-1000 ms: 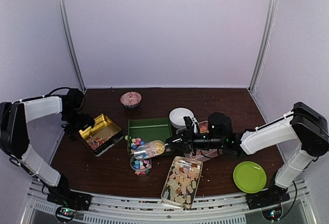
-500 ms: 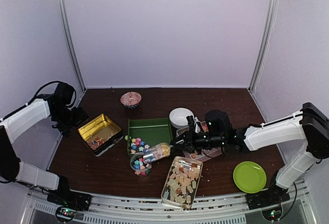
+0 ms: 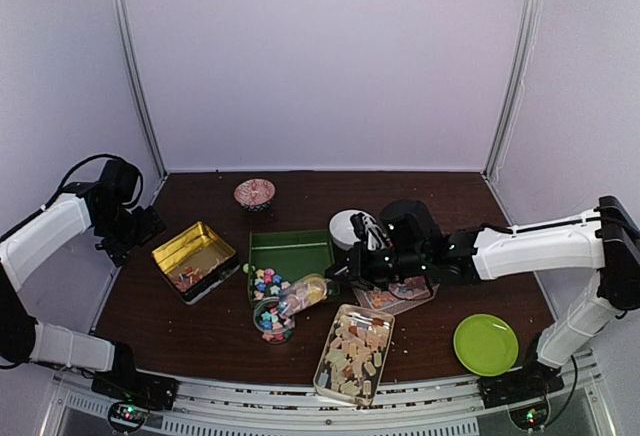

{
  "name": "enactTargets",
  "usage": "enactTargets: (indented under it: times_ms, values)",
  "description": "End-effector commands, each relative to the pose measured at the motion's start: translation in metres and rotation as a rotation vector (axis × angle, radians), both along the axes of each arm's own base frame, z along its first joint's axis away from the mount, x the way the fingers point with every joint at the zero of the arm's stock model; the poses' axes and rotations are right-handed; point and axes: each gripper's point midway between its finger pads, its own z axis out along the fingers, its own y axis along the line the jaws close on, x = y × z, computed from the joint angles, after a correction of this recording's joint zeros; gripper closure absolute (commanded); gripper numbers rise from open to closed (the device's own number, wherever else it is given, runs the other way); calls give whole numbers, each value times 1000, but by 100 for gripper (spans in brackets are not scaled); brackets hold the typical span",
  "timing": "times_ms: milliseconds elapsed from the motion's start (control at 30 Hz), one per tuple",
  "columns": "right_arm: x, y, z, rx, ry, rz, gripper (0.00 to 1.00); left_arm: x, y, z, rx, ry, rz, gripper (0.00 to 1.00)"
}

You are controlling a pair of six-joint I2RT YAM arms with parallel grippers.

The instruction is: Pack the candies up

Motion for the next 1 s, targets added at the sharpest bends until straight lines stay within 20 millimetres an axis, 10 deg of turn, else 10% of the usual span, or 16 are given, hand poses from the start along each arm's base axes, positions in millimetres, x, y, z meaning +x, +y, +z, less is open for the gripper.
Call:
enactTargets:
  times_ms: [0,367,633,800,967]
  values:
    - [2,-8,7,-92,-73,-7,100,-2,6,8,30,-16,0,2]
    - [1,-4,27,-157,-161,11,100,-5,3,14,38,-40,-41,2]
    - [6,-4,89,-93,-288,-7,100,3,-28,29,68,-91,-179,2]
    - [19,-50,146,-123,-454,-116,100,8,-69,54,114,-169,-337,2]
    - [34,-130,136,-246,-496,-327,100,8,-142,83,147,-295,-573,3]
